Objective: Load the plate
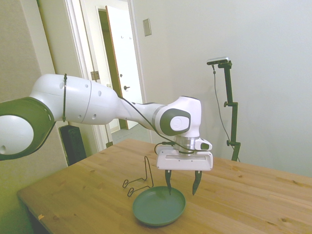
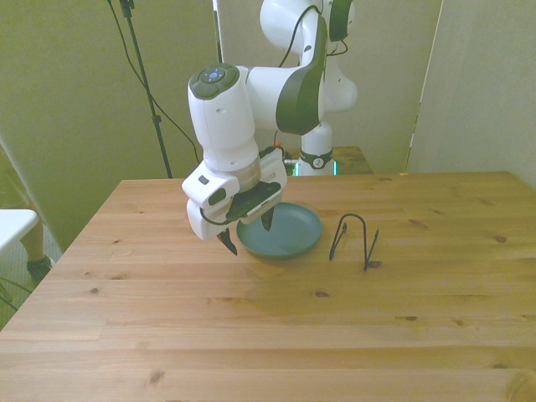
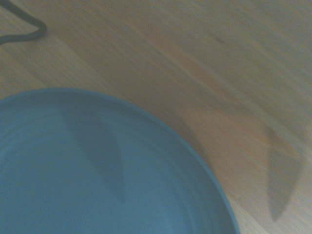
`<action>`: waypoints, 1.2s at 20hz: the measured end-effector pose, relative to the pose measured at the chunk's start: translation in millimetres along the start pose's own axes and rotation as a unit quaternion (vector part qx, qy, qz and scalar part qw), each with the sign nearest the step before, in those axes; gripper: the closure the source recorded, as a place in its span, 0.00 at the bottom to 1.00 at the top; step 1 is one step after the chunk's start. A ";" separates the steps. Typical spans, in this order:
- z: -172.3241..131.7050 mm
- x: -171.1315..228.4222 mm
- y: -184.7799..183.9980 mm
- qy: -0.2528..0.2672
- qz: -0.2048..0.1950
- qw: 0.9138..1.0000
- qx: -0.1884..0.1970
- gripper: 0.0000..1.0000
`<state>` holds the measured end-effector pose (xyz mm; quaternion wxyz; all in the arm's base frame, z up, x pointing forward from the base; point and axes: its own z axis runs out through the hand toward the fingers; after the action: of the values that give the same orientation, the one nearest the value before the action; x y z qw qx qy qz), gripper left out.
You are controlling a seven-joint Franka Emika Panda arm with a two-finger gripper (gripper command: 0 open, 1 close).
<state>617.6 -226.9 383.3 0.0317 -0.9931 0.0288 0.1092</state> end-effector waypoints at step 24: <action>32.2 27.3 -18.6 -0.074 -0.103 0.991 0.038 1.00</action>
<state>638.4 -207.5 347.0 0.0829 -0.9780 -0.0718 0.1777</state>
